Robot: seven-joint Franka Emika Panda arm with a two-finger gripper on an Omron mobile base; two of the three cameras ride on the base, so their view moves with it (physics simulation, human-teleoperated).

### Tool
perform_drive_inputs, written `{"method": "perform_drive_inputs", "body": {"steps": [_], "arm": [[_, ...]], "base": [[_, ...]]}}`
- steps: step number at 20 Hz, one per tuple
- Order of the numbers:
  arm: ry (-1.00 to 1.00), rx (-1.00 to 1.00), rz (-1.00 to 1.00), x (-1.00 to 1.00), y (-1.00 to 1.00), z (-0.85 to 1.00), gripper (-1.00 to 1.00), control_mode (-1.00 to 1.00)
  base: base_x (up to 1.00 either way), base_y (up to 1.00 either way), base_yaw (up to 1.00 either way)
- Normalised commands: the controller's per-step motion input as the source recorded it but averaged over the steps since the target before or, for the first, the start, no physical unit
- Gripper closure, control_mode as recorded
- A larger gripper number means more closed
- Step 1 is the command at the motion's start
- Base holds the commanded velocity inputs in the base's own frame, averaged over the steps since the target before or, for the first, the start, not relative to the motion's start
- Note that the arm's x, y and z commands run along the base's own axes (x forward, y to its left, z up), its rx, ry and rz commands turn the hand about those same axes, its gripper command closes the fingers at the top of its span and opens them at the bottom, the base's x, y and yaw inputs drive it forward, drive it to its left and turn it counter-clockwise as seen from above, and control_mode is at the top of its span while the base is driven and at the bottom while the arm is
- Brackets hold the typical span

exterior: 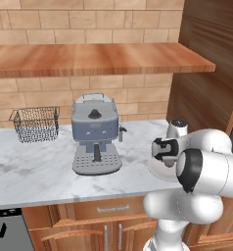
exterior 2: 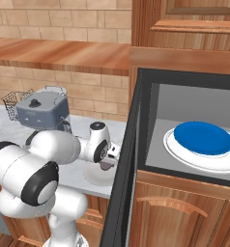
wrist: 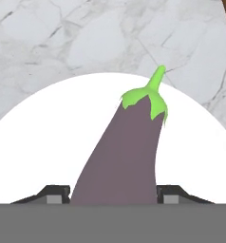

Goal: Pick the eggplant from the counter and place it in the microwave. Then turn on the microwave.

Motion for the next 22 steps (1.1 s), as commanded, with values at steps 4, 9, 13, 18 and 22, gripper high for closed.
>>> {"method": "perform_drive_inputs", "body": {"steps": [4, 9, 13, 18, 22], "arm": [[0.00, 0.02, 0.00, -0.01, -0.02, 0.00, 1.00, -1.00], [-0.02, 0.10, 0.00, -0.14, -0.01, 0.15, 1.00, -1.00], [-0.13, 0.11, 0.00, -0.36, 0.01, 0.38, 1.00, -1.00], [-0.07, 0.06, 0.00, -0.41, 0.01, 0.37, 1.00, -1.00], [0.00, 0.00, 0.00, -0.38, 0.06, 0.41, 1.00, -1.00]], "base": [[0.00, 0.00, 0.00], [0.00, 0.00, 0.00], [0.00, 0.00, 0.00], [0.00, 0.00, 0.00], [0.00, 0.00, 0.00]]}}
